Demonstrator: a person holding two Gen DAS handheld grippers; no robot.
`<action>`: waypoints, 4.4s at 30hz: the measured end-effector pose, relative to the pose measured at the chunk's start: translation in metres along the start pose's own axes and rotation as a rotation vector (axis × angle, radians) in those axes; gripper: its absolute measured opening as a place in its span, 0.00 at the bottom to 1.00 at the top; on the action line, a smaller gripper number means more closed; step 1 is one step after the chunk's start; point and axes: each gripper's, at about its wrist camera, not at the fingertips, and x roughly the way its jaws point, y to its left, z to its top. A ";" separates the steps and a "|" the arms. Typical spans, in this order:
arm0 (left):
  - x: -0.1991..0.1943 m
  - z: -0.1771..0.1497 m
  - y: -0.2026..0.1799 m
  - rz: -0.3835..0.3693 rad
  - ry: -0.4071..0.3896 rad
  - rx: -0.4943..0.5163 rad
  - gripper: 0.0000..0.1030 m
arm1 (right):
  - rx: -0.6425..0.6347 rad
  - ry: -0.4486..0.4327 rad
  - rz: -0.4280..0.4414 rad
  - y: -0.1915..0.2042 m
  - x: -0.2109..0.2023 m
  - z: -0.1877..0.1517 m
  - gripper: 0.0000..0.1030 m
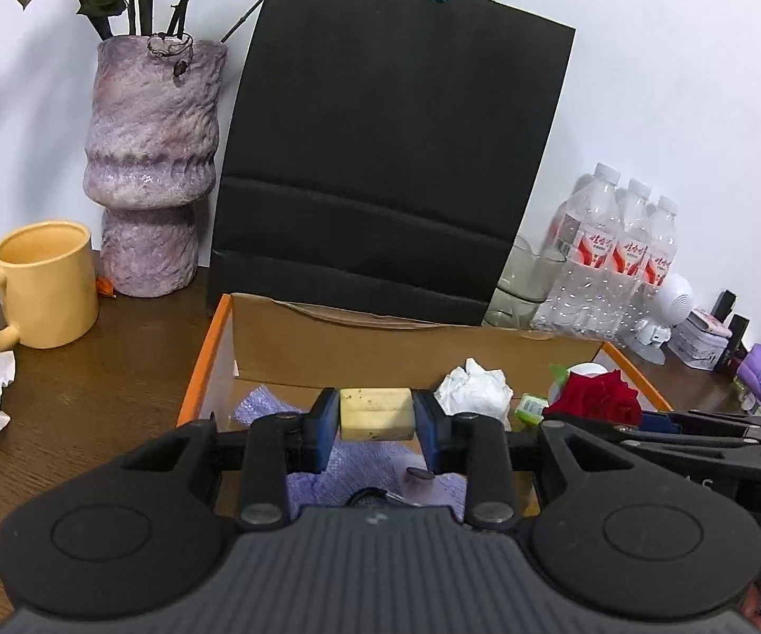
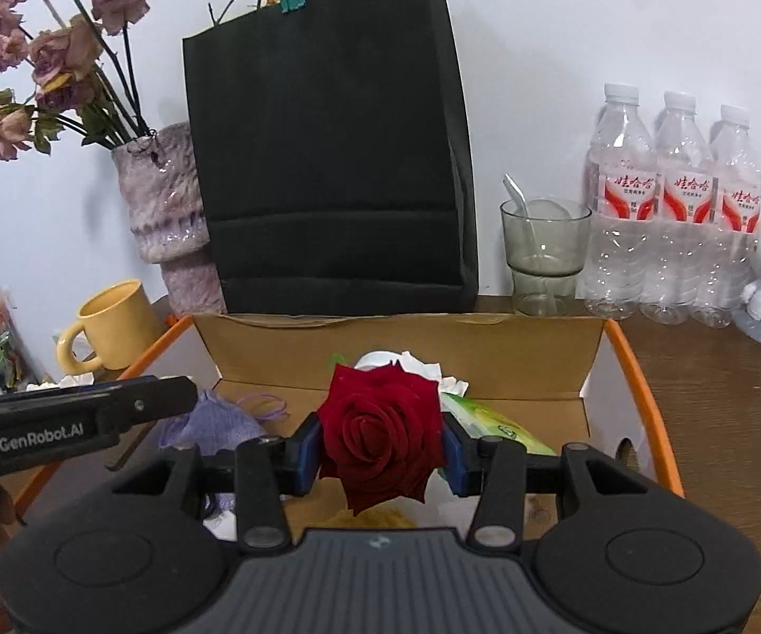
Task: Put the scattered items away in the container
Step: 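Lower the rose and soap bar into the box and open both grippers, then grasp a black sachet with the right gripper while the left grasps a clear sachet, then carry both sachets over the box and open both grippers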
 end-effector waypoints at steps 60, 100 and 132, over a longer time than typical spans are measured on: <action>-0.088 -0.104 -0.004 -0.095 0.125 0.219 0.56 | -0.135 0.077 -0.063 0.014 -0.096 -0.120 0.69; -0.115 -0.106 -0.016 -0.161 0.088 0.234 0.15 | -0.118 0.060 0.006 0.018 -0.119 -0.127 0.10; -0.029 -0.010 -0.005 -0.060 -0.051 0.086 0.16 | -0.039 -0.044 0.004 0.010 -0.025 -0.009 0.10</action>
